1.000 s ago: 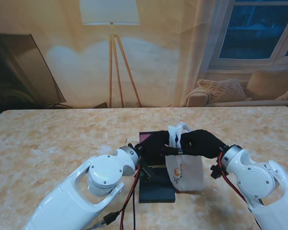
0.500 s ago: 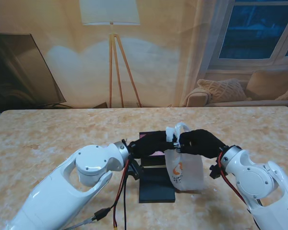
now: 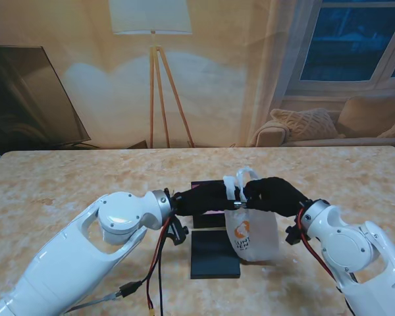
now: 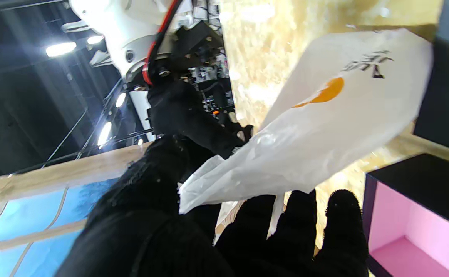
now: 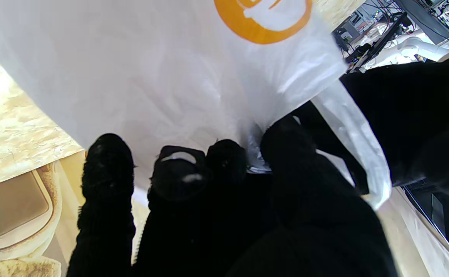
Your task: Pack mini donuts into a plastic bag, tie the opening and put the bag into the gift box
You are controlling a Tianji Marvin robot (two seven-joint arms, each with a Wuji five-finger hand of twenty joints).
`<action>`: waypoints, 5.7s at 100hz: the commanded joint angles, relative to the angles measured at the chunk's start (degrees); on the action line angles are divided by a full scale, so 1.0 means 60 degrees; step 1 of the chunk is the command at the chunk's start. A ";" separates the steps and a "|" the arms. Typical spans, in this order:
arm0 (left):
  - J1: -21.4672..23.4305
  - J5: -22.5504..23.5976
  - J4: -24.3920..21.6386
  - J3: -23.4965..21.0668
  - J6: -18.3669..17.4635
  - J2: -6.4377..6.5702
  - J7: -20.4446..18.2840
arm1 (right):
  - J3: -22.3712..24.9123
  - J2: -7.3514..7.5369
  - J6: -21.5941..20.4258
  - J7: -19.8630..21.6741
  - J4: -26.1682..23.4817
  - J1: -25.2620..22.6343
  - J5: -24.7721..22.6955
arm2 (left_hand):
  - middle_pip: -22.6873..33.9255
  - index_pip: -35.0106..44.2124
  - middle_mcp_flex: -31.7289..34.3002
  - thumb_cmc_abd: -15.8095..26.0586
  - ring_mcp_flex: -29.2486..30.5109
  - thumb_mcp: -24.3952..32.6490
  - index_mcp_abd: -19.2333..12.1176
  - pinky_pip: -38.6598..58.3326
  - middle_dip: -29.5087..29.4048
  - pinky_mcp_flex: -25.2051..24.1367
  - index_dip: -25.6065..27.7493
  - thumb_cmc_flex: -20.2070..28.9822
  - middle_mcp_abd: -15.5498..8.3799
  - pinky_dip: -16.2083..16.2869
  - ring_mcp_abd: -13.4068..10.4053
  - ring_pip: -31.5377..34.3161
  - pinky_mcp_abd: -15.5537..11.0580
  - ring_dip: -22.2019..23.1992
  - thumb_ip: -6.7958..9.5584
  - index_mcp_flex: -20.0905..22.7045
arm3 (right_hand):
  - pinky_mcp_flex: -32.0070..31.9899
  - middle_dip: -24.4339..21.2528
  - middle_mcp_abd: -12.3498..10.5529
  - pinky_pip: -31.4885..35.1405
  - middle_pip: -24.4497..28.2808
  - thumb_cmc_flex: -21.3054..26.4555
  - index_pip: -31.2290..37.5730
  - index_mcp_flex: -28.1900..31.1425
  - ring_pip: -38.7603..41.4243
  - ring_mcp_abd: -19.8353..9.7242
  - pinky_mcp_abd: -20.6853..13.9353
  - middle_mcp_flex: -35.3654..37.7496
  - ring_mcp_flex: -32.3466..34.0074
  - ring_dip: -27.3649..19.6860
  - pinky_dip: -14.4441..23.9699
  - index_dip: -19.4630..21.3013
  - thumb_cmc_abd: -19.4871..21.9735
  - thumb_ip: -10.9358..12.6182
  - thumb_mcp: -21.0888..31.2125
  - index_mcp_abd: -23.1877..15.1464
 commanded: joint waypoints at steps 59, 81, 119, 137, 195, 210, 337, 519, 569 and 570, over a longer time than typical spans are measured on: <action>-0.0436 0.1457 -0.0548 -0.0408 -0.0602 0.0602 -0.1417 | -0.0015 -0.0077 -0.0205 0.0067 0.0069 -0.0035 0.0060 | 0.0563 0.0303 0.1081 -0.0556 0.1819 0.2237 0.0173 0.3754 0.0803 0.1070 0.0549 0.0022 -0.0241 0.0589 0.0267 0.1570 -0.0041 0.1400 0.0056 0.0842 | -0.0047 0.0261 -0.0068 0.0258 0.0245 0.0791 0.0643 0.0225 0.0292 -0.0119 0.0118 -0.0065 0.0115 -0.0003 0.0069 0.0880 0.1101 0.0139 0.0626 -0.0659; -0.0539 0.1048 -0.0317 -0.0453 -0.0679 0.0595 -0.1638 | -0.0036 -0.0060 -0.0313 0.0184 0.0104 -0.0017 0.0297 | 0.0765 -0.0159 0.0452 -0.1187 0.1394 0.4537 0.0709 0.3551 0.0669 0.1099 0.0051 0.1642 -0.0137 0.0014 0.0218 0.1378 -0.0315 0.1052 0.0109 0.0442 | 0.0007 0.0250 -0.0094 0.0283 0.0243 0.0819 0.0614 0.0219 0.0294 -0.0129 0.0108 -0.0003 0.0172 -0.0014 0.0065 0.1103 0.1148 0.0139 0.0607 -0.0680; -0.0526 0.1659 -0.0321 -0.0220 -0.0914 0.0557 -0.1172 | -0.0085 -0.0049 -0.0222 0.0304 0.0105 0.0018 0.0467 | 0.2649 0.1660 0.1340 -0.0994 0.3123 0.3518 -0.0797 0.5050 0.0757 0.2558 0.0769 0.3126 -0.0847 -0.0617 -0.0369 0.2303 -0.0827 0.1138 0.0109 0.1864 | 0.0005 0.0259 -0.0086 0.0282 0.0244 0.0809 0.0538 0.0246 0.0321 -0.0107 0.0117 0.0008 0.0175 -0.0004 0.0051 0.1203 0.1141 0.0138 0.0632 -0.0653; -0.0291 0.2455 -0.0290 -0.0007 -0.1132 0.0301 0.0136 | -0.0118 -0.0050 -0.0196 0.0315 0.0104 0.0015 0.0501 | 0.3373 0.4527 0.2283 -0.2511 0.4247 0.4538 -0.2230 0.6448 0.1101 0.2890 0.1574 0.1645 -0.1412 0.0943 -0.0608 0.3437 -0.0637 0.2382 -0.0550 0.2261 | 0.0038 0.0263 -0.0072 0.0310 0.0253 0.0807 0.0522 0.0279 0.0344 -0.0119 0.0112 0.0038 0.0223 0.0000 0.0056 0.1219 0.1107 0.0131 0.0649 -0.0643; 0.0368 0.2451 -0.0042 0.0257 -0.0688 -0.0393 0.2630 | -0.0384 -0.0074 0.0127 0.0312 0.0210 0.0213 0.0644 | 0.5562 0.6916 0.2110 -0.6307 0.4358 0.6398 -0.3228 0.7275 0.4067 0.2631 0.0828 -0.0376 -0.2031 0.2356 -0.1531 0.6418 -0.0935 0.6053 -0.2208 0.2956 | 0.0172 0.0248 -0.0016 0.0434 0.0305 0.0805 0.0509 0.0334 0.0413 -0.0140 0.0153 0.0106 0.0385 -0.0032 0.0061 0.1231 0.1002 0.0076 0.0779 -0.0524; 0.0379 0.2438 0.0081 0.0331 -0.0701 -0.0472 0.2863 | -0.0501 -0.0077 0.0309 0.0368 0.0271 0.0353 0.0710 | 0.5732 0.6709 0.1843 -0.6542 0.4109 0.6883 -0.3242 0.7183 0.4463 0.2418 0.0731 -0.0845 -0.2107 0.2449 -0.1621 0.6722 -0.0918 0.6542 -0.2217 0.2961 | 0.0252 0.0215 0.0003 0.0481 0.0310 0.0805 0.0515 0.0388 0.0437 -0.0134 0.0167 0.0188 0.0487 -0.0059 0.0049 0.1205 0.0942 0.0051 0.0830 -0.0468; 0.0049 0.1195 0.0060 0.0037 -0.0823 0.0025 0.0585 | -0.0362 0.0021 0.0407 0.0895 0.0204 0.0330 0.0893 | 0.3752 0.6567 0.3084 -0.0958 0.4514 0.4081 -0.2332 0.6289 0.1453 0.2932 0.2342 0.3628 -0.1698 0.0278 -0.0654 0.3036 -0.0720 0.2079 -0.0357 0.3346 | 0.0210 0.0167 0.0127 0.0531 0.0356 0.0803 0.0513 0.0382 0.0504 -0.0035 0.0293 0.0184 0.0482 -0.0119 -0.0054 0.1126 0.0883 0.0032 0.1076 -0.0278; -0.0130 0.1075 0.0358 0.0098 -0.1073 0.0020 0.0448 | -0.0564 0.0026 0.0825 0.1135 0.0266 0.0485 0.1371 | 0.3803 0.4442 0.3623 -0.2769 0.5223 0.5648 -0.1633 0.5756 0.1424 0.2983 0.1125 0.2845 -0.1795 -0.0120 -0.0811 0.2553 -0.0656 0.3755 -0.0790 0.3067 | 0.0732 -0.0220 0.0066 0.0823 0.0250 0.0757 0.0752 0.0447 0.0367 -0.0175 0.0231 0.0556 0.1017 -0.0445 -0.0312 0.0309 0.0533 -0.0037 0.1268 -0.0126; 0.0079 0.1412 0.0234 0.0267 -0.1015 -0.0200 0.1432 | -0.0582 0.0035 0.0782 0.1187 0.0269 0.0483 0.1439 | 0.2656 0.7334 0.5389 -0.4679 0.6024 0.4556 -0.2383 0.6623 0.4107 0.3566 0.1307 0.1896 -0.2305 0.0784 -0.1030 0.3576 -0.1155 0.4761 -0.1565 0.3041 | 0.0807 -0.0273 0.0062 0.0846 0.0242 0.0704 0.0716 0.0494 0.0355 -0.0207 0.0229 0.0611 0.1100 -0.0486 -0.0363 0.0311 0.0486 -0.0061 0.1330 -0.0162; 0.0086 0.1417 0.0229 0.0269 -0.1004 -0.0205 0.1453 | -0.0584 0.0035 0.0781 0.1186 0.0270 0.0484 0.1440 | 0.2656 0.7334 0.5389 -0.4679 0.6024 0.4556 -0.2383 0.6623 0.4107 0.3566 0.1307 0.1896 -0.2305 0.0784 -0.1030 0.3576 -0.1155 0.4761 -0.1565 0.3041 | 0.0809 -0.0274 0.0059 0.0847 0.0241 0.0706 0.0715 0.0498 0.0354 -0.0207 0.0227 0.0613 0.1101 -0.0486 -0.0365 0.0310 0.0492 -0.0059 0.1335 -0.0167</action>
